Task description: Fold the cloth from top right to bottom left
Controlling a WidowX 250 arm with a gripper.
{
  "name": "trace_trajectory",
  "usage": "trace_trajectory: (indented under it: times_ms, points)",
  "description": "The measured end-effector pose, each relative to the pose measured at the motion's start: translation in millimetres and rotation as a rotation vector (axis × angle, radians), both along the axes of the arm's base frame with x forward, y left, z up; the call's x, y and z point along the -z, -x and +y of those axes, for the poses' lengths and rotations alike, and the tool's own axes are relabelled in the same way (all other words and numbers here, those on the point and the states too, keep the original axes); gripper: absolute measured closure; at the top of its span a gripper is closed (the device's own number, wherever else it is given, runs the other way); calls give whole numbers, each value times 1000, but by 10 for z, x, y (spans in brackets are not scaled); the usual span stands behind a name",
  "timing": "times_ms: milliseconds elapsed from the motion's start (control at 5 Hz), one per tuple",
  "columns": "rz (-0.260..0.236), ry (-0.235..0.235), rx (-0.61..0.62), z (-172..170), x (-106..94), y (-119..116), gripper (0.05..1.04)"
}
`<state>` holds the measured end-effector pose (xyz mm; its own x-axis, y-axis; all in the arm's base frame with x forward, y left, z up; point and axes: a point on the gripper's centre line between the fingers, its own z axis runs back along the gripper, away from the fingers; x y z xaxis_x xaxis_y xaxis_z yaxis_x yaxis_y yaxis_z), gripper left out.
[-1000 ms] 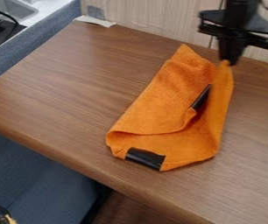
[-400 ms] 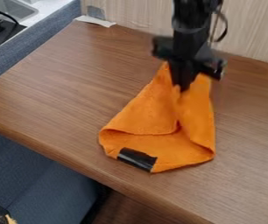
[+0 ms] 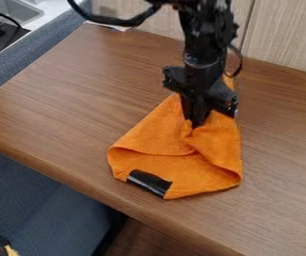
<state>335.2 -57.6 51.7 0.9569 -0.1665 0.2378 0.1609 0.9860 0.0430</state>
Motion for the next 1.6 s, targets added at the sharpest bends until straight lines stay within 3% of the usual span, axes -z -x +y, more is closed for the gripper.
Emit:
trace_trajectory:
  times_ms: [200,600,800,1200,1400,1600]
  points:
    - [30,8,28,-22,52,-24,835]
    - [46,-17,12,-18,-44,-55,265]
    - [37,-43,9,-61,-207,-117,77]
    - [-58,-36,-15,-83,-710,-191,83]
    - [-90,-43,-23,-83,-860,-178,83]
    - [-92,-43,-23,-82,-866,-177,83]
